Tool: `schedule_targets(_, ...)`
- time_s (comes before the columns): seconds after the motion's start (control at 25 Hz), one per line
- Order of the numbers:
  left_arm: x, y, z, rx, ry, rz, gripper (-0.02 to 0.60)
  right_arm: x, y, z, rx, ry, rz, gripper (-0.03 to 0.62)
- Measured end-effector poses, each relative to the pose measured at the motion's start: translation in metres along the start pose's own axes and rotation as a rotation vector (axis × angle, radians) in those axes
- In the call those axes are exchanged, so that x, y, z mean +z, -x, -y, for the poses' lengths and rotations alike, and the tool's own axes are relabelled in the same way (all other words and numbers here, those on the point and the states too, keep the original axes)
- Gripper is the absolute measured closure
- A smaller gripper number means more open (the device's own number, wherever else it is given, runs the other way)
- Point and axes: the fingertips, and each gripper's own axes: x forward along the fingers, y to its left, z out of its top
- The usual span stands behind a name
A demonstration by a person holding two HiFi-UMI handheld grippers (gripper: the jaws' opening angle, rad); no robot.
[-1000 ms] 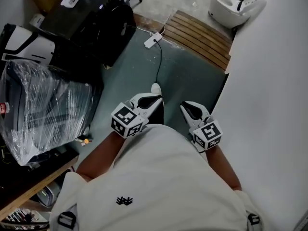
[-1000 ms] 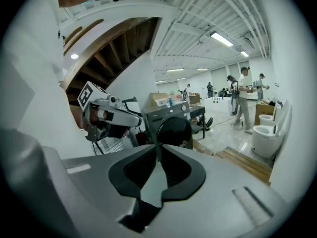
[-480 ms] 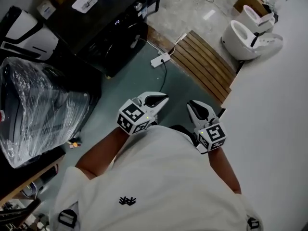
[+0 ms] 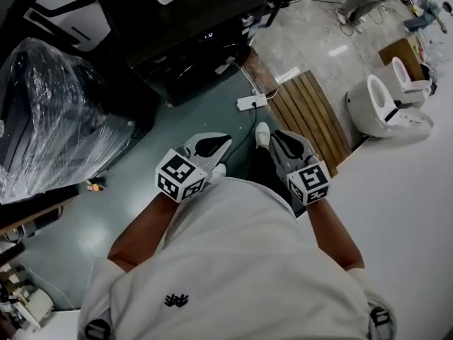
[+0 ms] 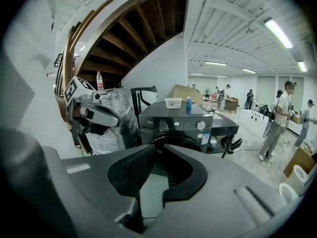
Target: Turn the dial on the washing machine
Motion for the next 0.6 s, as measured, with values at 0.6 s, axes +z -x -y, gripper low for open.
schedule_targets(0.6,0.068,-0.097,-0.098,0.451,0.156,0.113,0.526,0.032,-0.189,0.198,0.263,0.196,-0.064,0.503)
